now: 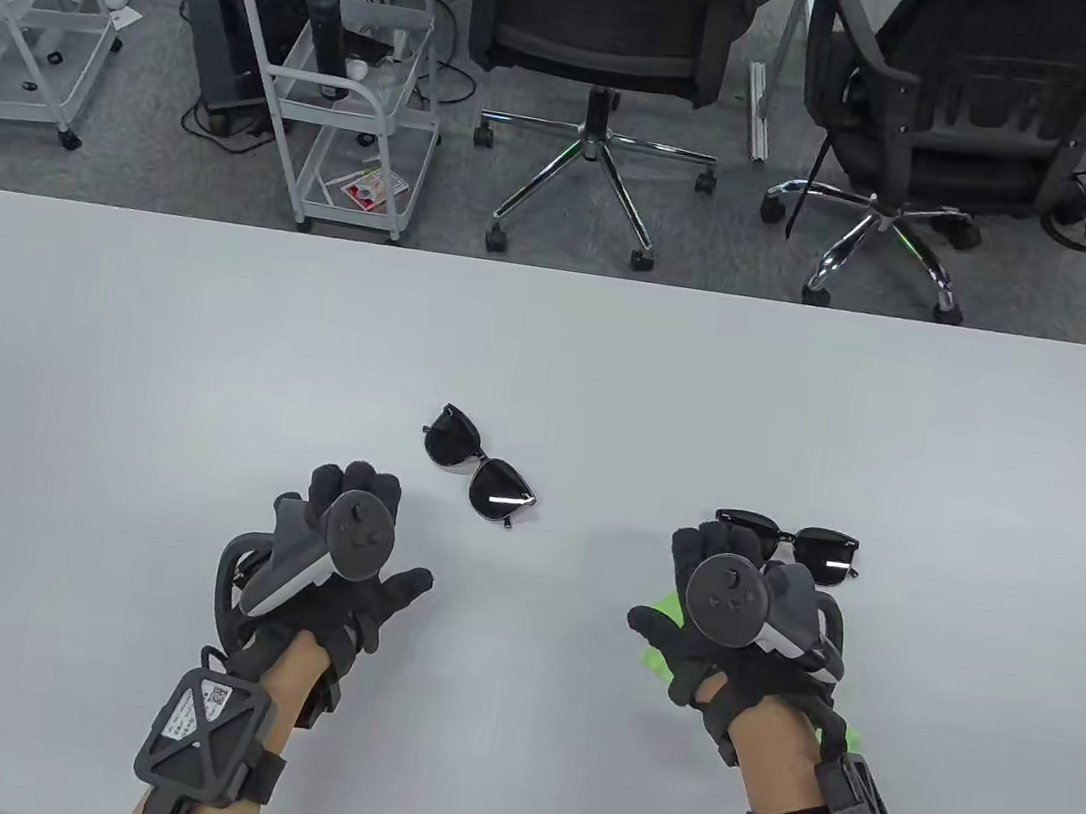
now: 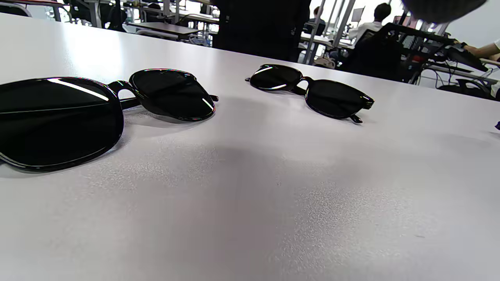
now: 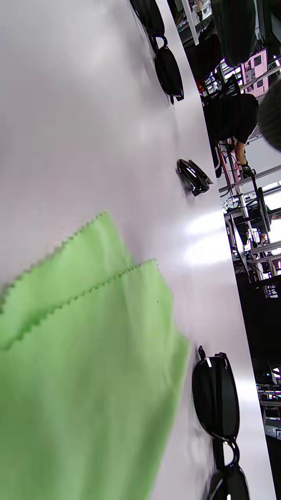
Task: Dust sunglasses
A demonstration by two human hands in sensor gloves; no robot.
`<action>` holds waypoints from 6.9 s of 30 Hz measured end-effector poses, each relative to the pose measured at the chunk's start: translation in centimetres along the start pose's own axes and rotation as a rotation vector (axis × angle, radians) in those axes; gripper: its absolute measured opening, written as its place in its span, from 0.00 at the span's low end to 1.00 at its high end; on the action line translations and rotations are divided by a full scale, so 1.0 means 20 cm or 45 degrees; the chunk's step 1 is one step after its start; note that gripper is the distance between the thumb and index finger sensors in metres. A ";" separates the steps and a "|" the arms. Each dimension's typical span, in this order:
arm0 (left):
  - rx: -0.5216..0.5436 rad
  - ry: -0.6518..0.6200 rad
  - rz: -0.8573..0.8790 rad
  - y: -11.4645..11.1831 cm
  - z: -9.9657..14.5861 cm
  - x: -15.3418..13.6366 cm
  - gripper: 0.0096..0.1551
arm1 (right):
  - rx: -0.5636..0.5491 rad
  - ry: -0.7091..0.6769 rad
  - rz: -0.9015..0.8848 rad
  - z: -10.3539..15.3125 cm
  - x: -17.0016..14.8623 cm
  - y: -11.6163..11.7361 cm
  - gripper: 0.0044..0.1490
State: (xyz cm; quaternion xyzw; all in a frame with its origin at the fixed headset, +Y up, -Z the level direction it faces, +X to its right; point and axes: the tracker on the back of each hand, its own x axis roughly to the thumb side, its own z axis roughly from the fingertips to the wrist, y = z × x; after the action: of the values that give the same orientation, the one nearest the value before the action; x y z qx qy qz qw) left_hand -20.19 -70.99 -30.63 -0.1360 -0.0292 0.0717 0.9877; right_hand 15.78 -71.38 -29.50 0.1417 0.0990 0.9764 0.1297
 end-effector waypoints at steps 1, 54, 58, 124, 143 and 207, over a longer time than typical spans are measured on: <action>0.000 0.001 0.000 0.00 0.00 0.00 0.60 | 0.000 -0.001 -0.002 0.00 0.00 0.00 0.58; 0.230 -0.140 -0.946 -0.04 -0.71 0.50 0.36 | -0.025 -0.020 -0.094 -0.03 -0.06 -0.05 0.57; 0.250 -0.107 -0.922 -0.02 -0.69 0.47 0.31 | -0.029 -0.027 -0.098 -0.03 -0.06 -0.05 0.56; 0.365 -0.402 -0.130 0.07 0.14 0.61 0.27 | -0.517 -0.443 0.568 0.07 0.53 -0.05 0.56; 0.195 -0.294 0.037 0.09 0.03 0.40 0.56 | -0.629 -0.244 0.119 0.09 0.31 -0.17 0.60; -0.396 -0.603 1.224 -0.05 -0.04 0.45 0.57 | -0.176 -0.346 -1.829 -0.07 0.17 0.03 0.32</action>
State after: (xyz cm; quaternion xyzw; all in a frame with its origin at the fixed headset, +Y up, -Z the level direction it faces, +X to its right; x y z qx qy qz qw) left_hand -11.11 -70.74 -30.78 -0.2583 -0.1954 0.5376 0.7785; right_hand 12.12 -71.25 -29.93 0.1531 0.0885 0.6285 0.7575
